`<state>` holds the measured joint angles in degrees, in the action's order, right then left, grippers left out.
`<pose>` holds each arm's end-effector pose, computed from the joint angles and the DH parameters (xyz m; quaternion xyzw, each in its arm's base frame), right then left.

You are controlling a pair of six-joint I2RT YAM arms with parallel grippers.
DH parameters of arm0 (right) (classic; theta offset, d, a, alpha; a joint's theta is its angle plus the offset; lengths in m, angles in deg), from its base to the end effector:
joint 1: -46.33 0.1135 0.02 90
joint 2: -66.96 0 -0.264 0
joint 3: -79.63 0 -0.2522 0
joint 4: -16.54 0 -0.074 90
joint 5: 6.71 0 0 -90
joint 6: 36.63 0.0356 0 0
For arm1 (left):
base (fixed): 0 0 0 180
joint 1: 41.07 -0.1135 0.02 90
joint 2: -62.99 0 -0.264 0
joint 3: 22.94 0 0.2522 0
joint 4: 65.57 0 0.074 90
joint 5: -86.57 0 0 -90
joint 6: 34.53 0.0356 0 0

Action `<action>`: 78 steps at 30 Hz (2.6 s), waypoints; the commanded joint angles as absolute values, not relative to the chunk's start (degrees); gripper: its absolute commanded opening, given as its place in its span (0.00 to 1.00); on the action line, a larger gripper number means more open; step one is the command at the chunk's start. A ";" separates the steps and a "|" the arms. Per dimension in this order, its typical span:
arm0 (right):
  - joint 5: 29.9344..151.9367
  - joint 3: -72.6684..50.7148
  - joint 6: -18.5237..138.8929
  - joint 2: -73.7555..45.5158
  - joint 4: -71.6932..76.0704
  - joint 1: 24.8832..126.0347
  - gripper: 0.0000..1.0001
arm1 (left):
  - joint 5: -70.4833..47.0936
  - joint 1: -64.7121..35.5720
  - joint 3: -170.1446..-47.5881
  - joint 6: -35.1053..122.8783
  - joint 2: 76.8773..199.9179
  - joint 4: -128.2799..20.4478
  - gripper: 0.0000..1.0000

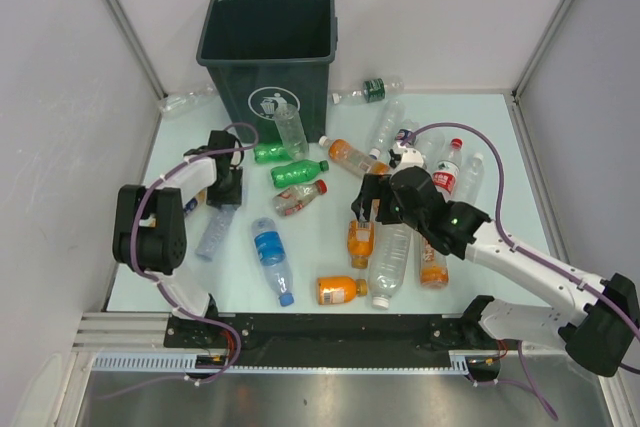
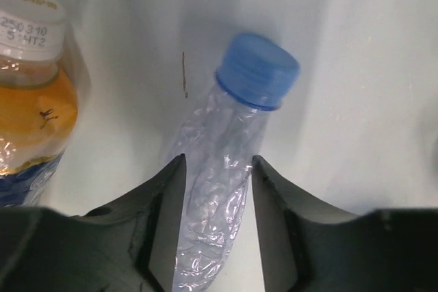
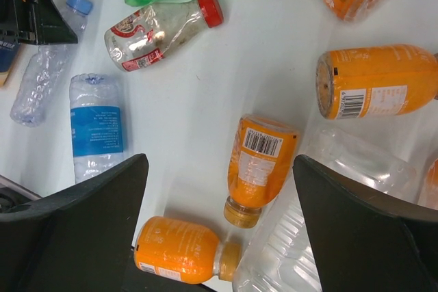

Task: Put the plastic bottles in the bin
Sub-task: Pick up the plastic bottle at the center of the board, then place the plastic bottle in the trash bin.

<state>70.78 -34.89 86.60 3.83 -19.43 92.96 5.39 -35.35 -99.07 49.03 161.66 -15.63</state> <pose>0.1726 0.1715 0.2991 -0.0511 0.8762 0.2278 0.4217 0.3245 -0.0270 0.1737 -0.0179 0.9853 0.0595 0.1590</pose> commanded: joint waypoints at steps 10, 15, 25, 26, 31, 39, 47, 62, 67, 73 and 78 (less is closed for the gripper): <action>70.20 -35.02 88.88 6.32 -19.63 92.74 0.91 | 5.18 -33.42 -100.15 45.45 149.22 -12.97 0.07; 70.02 -34.93 89.58 7.19 -20.51 92.91 0.90 | 4.83 -32.55 -102.61 45.27 143.68 -10.60 0.00; 68.27 -34.93 89.93 10.79 -22.79 93.00 0.90 | -1.23 -31.93 -119.12 45.97 135.59 -5.58 0.00; 68.18 -35.02 89.85 11.15 -22.97 93.09 0.90 | -1.85 -31.84 -123.14 45.80 136.02 -5.58 0.00; 67.74 -34.84 89.32 13.25 -23.41 92.83 0.90 | -7.91 -31.75 -135.54 44.57 139.18 -11.37 0.03; 65.90 -34.93 87.21 13.61 -19.73 92.39 0.90 | -8.53 -31.75 -153.05 40.44 149.47 -22.88 0.03; 62.73 -34.84 85.80 12.82 -16.46 91.68 0.90 | -8.63 -31.75 -158.25 39.73 158.34 -47.47 0.05; 61.23 -34.93 85.71 13.09 -17.43 90.45 0.90 | 2.54 -31.84 -161.23 44.12 171.00 -59.46 0.29; 61.94 -34.84 86.07 12.56 -17.87 90.10 0.90 | 1.14 -31.84 -163.44 44.83 172.59 -56.82 0.88; 61.76 -34.93 87.21 12.47 -19.19 89.58 0.98 | -0.35 -31.84 -163.17 43.78 169.61 -54.54 1.00; 60.71 -34.84 88.00 12.29 -21.65 89.49 1.00 | -2.99 -31.84 -161.95 41.67 164.87 -48.05 1.00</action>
<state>62.67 -35.19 86.71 12.37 -20.15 89.73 -0.17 -31.97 -160.18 43.43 171.98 -52.41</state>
